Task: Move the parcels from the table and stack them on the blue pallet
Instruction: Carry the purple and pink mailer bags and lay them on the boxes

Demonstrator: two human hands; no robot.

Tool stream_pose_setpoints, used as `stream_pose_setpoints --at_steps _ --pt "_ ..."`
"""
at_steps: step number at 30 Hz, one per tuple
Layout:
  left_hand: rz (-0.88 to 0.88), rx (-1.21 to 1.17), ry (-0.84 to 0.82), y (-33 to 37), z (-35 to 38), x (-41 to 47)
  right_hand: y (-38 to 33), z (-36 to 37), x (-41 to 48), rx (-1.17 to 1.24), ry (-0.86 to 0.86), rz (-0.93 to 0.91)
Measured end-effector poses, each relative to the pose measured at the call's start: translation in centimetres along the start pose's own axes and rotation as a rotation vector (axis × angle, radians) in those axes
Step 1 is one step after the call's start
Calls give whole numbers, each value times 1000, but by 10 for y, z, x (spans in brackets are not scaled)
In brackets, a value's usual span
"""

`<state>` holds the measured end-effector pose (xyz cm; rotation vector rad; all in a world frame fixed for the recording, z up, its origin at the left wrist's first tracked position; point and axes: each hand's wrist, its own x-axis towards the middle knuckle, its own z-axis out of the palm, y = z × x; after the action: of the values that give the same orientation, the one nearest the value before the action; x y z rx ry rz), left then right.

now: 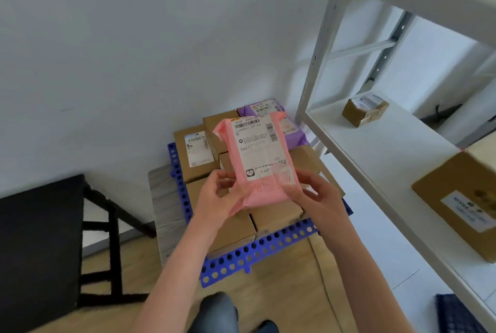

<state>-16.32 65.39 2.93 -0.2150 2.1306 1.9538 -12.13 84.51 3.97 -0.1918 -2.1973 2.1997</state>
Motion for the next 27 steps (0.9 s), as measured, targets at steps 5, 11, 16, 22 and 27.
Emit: stream_pose_setpoints --at_steps 5,11,16,22,27 --pt "-16 -18 66 3 11 16 1 -12 28 -40 -31 -12" --pt "-102 -166 134 2 10 50 1 -21 72 -146 -124 0" --pt "-97 -223 214 13 0 87 -12 -20 114 -114 -138 -27" --pt "-92 -201 371 14 -24 124 -23 -23 172 -156 -77 -123" --pt "-204 -132 371 -4 -28 129 -6 -36 216 -383 -70 -95"
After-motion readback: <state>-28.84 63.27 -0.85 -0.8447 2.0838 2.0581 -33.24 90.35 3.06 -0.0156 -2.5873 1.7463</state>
